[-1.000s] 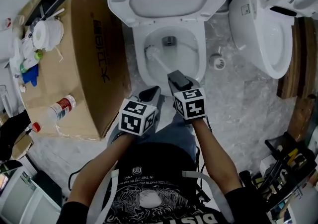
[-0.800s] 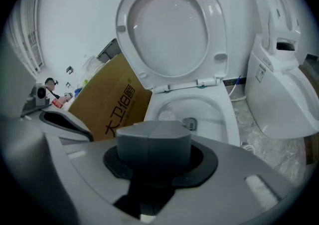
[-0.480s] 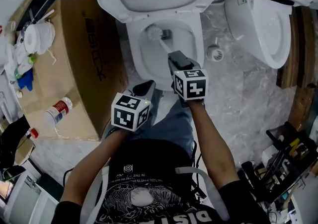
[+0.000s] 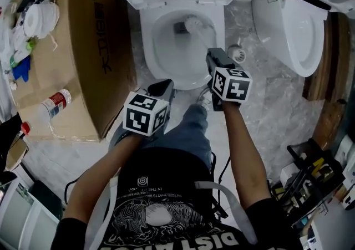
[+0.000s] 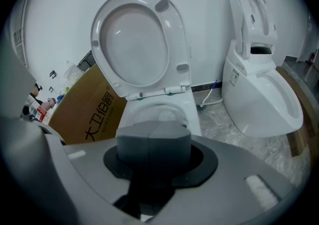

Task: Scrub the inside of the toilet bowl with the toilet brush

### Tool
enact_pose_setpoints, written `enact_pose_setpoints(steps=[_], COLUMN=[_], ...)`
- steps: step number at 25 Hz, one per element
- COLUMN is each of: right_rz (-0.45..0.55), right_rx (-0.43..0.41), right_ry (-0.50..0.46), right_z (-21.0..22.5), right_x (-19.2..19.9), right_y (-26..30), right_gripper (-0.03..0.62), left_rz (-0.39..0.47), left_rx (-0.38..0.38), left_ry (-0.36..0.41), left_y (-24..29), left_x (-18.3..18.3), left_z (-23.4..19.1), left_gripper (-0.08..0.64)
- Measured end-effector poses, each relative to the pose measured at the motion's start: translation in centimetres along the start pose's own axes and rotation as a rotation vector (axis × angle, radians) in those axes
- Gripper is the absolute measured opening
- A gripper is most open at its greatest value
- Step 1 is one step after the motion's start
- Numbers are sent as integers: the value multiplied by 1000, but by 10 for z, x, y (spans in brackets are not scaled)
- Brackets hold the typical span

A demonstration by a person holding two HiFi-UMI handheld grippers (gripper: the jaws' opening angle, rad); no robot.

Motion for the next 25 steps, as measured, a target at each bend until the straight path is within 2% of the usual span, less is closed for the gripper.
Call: enact_pose_setpoints(steps=[6,12,19,25], right_rz=[-26,-87,-174,-226], right_rx=[29,31,-16,-87], right_ry=[-9,-28,-78,-95], right_z=[25,40,36,10], right_x=[18,52,98,126], right_y=[-20,-46,-72,-74], right_gripper=[149,149,149,149], left_rz=[15,32,76,91], left_rx=[-9,-34,-69,-81], left_ry=[-16,-37,-90,-118], left_y=[6,8,10,9], left_x=[5,8,10,16], left_z=[19,35,48,49], left_gripper=[-9,-9,-9,-8])
Point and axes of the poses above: the fingertips, and each gripper's own axes: y forward along the fingers, z to its right, x out of its underside, the point moved 5 cm from there along -y, backward along the fingers, and after that the axes turned 7 degrees about y, right-handed, at the moved point
